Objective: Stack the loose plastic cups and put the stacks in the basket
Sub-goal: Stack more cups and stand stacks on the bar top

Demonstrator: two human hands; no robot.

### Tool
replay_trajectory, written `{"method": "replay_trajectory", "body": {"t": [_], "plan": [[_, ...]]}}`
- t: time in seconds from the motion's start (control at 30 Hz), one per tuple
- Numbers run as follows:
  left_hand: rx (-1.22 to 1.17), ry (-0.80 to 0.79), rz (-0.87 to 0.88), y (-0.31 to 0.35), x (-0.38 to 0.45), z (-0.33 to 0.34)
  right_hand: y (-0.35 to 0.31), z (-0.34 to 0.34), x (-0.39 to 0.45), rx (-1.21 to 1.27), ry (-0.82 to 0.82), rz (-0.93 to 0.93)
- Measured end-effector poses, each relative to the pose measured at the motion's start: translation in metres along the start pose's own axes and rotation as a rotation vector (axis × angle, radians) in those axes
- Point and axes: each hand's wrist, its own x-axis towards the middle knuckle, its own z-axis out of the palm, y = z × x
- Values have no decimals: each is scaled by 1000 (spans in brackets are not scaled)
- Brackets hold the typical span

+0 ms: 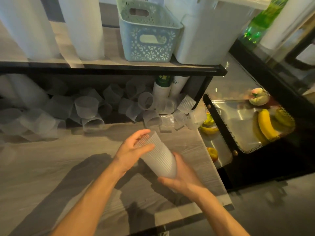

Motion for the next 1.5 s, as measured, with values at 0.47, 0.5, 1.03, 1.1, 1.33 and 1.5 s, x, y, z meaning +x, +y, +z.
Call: {"method": "replay_trajectory", "body": {"t": [0.47, 0.5, 1.03, 1.1, 1.33, 1.5], "plan": [[-13, 122, -25, 9, 21, 67, 26, -22, 21, 111, 84, -43], [-13, 132, -20, 11, 30, 70, 31, -26, 22, 140, 99, -15], [1239, 90, 107, 68, 210, 126, 101, -75, 17, 281, 206, 122], [1313, -64, 150, 70, 221, 123, 107, -74, 18, 292, 219, 141], [1317, -256, 153, 62, 240, 110, 118, -71, 24, 299, 207, 180], [1213, -133, 389, 60, 227, 102, 117, -71, 28, 339, 223, 166]]}}
